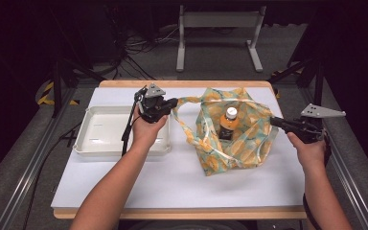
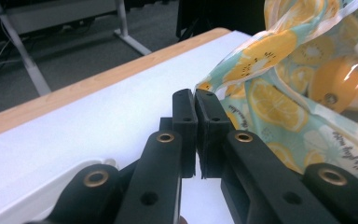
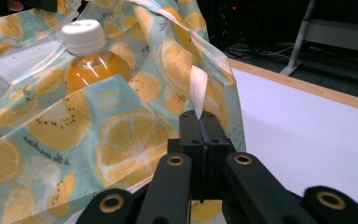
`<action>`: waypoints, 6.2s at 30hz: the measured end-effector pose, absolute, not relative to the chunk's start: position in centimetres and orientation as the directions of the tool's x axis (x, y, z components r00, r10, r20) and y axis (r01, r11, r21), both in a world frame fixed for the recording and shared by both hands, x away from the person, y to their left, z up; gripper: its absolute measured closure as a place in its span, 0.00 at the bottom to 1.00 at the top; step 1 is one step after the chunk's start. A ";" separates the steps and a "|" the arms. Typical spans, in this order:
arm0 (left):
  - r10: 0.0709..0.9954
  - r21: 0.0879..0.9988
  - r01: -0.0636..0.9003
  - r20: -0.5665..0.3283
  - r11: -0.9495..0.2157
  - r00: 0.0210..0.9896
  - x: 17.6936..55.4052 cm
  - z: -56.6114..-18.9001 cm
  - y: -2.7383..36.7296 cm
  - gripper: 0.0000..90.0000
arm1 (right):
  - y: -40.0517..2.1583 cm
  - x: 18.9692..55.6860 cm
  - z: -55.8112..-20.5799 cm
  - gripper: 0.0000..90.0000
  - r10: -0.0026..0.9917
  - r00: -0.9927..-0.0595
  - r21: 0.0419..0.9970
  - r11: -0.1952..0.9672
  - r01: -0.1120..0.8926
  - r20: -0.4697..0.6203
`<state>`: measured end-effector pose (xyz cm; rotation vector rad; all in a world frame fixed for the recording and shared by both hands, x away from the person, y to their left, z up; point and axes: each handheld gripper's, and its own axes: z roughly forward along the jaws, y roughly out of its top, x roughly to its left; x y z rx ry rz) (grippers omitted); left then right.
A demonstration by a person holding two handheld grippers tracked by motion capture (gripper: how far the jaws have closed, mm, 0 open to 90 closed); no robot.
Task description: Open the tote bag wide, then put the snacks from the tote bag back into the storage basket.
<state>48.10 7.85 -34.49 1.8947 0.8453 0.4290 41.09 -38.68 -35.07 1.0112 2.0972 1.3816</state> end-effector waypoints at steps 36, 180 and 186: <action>0.735 0.715 0.507 0.014 -0.481 0.678 48.0 -40.0 6.1 1.00 | -39.9 41.8 -41.0 1.00 0.802 -0.586 0.803 0.274 0.529 0.113; 0.465 0.872 0.279 -0.068 -0.402 0.883 43.0 -34.9 4.2 0.34 | -38.3 40.1 -36.4 0.57 0.804 -0.588 0.945 0.118 0.305 0.089; 0.466 0.887 0.264 -0.063 -0.379 0.882 43.6 -33.8 3.0 0.34 | -38.5 39.9 -36.3 0.57 0.804 -0.589 0.944 0.130 0.303 0.078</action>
